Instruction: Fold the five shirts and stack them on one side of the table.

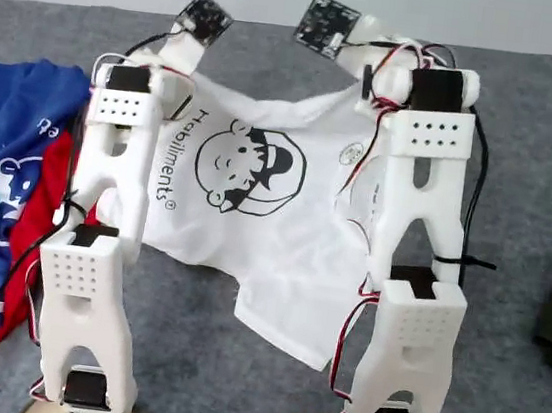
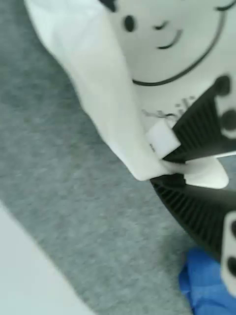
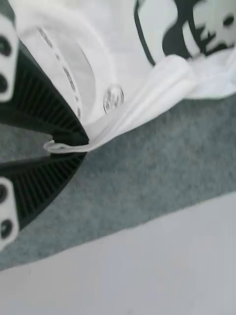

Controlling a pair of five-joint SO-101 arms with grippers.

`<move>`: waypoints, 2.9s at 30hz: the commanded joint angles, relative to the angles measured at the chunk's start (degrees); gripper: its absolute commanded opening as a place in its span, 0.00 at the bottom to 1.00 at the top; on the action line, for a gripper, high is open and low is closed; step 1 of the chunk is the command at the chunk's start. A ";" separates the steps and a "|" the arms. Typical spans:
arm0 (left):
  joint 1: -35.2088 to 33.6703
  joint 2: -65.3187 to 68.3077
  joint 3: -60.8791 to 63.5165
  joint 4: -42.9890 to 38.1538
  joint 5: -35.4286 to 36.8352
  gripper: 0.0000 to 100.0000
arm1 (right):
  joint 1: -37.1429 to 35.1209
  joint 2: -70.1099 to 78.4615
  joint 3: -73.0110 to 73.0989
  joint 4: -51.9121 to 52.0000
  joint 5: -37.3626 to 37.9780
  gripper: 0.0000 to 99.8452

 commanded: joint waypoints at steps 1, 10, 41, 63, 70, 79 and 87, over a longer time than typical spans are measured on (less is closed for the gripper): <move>-2.11 -1.41 -2.59 5.54 -2.90 0.00 | -0.40 -4.44 -4.66 8.13 0.26 0.01; -5.45 -1.41 -2.68 18.37 -11.96 0.00 | 0.04 -12.26 1.49 12.79 -1.93 0.01; -6.77 -1.49 -2.59 33.67 -18.64 0.00 | -11.30 -67.82 88.53 9.80 -12.48 0.01; -6.42 -0.79 -1.98 34.20 -22.07 0.09 | -12.09 -72.13 96.97 10.15 -12.75 0.16; -8.35 -4.04 -1.63 35.16 -26.90 0.09 | -14.20 -73.01 91.78 12.53 -14.24 0.18; -9.32 -11.60 5.93 35.25 -32.70 0.08 | -14.29 -71.34 89.93 9.80 -16.00 0.18; -9.14 -14.42 18.86 34.99 -36.40 0.06 | -14.29 -67.74 89.93 6.29 -17.67 0.18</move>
